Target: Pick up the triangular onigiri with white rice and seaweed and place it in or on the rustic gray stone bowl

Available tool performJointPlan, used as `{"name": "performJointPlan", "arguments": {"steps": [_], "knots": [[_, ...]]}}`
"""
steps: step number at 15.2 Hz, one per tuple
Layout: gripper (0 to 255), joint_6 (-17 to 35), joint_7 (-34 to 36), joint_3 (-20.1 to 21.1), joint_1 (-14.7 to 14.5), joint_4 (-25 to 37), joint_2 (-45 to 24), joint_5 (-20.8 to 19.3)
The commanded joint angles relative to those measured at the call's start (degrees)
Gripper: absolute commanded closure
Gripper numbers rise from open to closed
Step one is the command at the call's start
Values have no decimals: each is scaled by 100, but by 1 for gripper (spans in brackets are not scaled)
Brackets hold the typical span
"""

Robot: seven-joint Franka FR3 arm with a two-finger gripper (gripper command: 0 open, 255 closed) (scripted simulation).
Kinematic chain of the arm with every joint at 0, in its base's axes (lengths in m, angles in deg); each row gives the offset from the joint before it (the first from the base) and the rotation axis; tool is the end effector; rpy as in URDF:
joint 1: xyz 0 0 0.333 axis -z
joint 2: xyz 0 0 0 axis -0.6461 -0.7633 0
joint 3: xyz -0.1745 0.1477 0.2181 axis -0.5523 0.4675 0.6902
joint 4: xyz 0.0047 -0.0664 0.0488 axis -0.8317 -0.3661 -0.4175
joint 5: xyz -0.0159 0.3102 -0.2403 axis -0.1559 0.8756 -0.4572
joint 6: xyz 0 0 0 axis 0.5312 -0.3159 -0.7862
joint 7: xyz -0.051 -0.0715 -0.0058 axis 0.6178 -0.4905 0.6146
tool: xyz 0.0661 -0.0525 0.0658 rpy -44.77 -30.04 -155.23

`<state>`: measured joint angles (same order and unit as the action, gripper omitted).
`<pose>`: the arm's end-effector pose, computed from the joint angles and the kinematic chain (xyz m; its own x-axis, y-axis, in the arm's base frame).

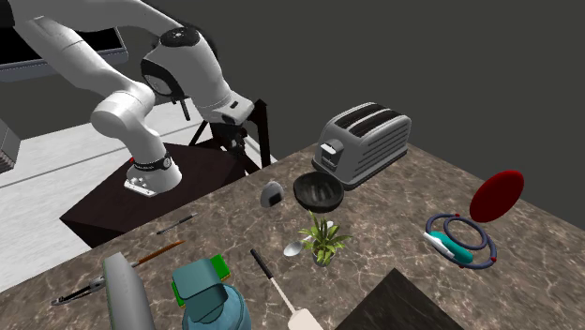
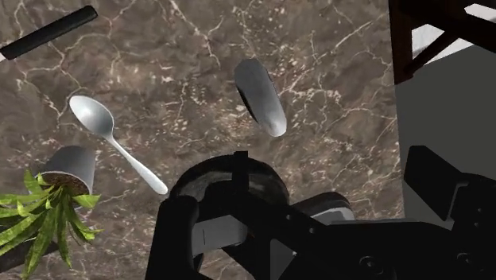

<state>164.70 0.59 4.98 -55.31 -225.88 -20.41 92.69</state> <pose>0.4029 -0.1072 0.4129 0.8598 0.4527 0.2360 0.4903 -0.8611 -0.1345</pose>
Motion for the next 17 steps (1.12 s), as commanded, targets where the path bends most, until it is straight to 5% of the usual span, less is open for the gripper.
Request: {"name": "performJointPlan", "arguments": {"steps": [1, 6, 9, 17], "knots": [[0, 234, -898, -431, -379, 134, -485, 362], [0, 440, -3395, -1400, -1389, 638, -1974, 1934], [0, 169, -5004, -1517, -1572, 1105, -3075, 3158], [0, 461, -5522, -1174, -1479, 1068, -3657, 3943]]}}
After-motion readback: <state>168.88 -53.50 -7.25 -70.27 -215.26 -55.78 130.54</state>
